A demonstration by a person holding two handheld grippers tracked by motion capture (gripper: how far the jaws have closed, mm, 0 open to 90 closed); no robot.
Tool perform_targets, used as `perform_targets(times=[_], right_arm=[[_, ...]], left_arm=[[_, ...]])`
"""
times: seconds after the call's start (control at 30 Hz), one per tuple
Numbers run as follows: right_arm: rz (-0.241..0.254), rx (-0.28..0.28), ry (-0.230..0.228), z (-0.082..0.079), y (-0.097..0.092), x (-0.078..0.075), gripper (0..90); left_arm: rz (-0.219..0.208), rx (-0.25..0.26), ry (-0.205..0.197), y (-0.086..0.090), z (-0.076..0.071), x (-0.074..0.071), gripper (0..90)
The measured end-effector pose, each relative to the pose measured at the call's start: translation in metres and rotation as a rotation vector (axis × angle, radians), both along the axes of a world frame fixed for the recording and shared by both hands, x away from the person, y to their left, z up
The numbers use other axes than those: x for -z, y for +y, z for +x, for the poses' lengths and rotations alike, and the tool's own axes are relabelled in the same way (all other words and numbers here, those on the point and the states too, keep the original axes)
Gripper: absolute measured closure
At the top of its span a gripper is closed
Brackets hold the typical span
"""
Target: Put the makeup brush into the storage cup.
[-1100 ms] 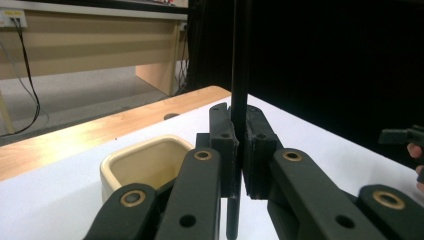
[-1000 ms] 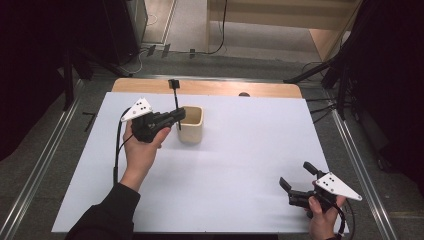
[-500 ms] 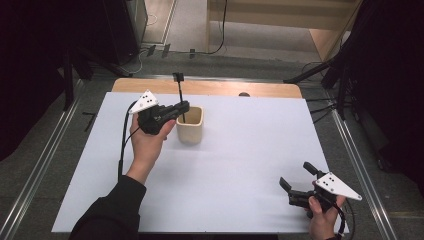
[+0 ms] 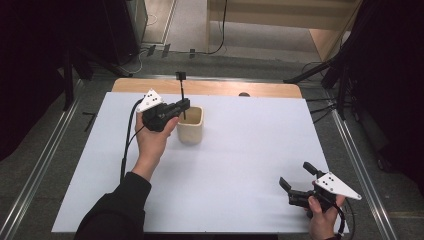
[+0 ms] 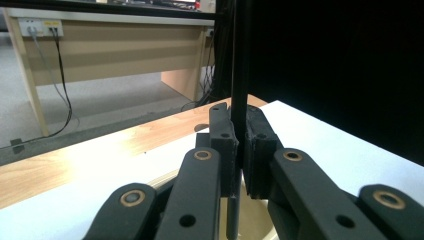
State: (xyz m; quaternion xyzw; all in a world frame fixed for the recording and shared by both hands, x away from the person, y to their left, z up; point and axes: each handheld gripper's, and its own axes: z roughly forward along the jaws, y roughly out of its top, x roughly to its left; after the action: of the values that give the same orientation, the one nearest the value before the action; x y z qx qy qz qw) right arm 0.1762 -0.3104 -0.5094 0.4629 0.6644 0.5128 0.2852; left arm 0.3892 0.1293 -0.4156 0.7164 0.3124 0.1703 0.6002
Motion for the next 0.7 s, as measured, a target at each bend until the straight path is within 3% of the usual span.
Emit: perform_targets(times=[0.3, 0.7], right_arm=[[0.001, 0.0, 0.002, 0.0, 0.0, 0.0, 0.0], [0.0, 0.001, 0.003, 0.0, 0.0, 0.0, 0.0]], left_arm=[[0.004, -0.024, 0.034, -0.005, 0.008, 0.014, 85.9], [0.039, -0.024, 0.056, -0.009, 0.01, 0.03, 85.9]])
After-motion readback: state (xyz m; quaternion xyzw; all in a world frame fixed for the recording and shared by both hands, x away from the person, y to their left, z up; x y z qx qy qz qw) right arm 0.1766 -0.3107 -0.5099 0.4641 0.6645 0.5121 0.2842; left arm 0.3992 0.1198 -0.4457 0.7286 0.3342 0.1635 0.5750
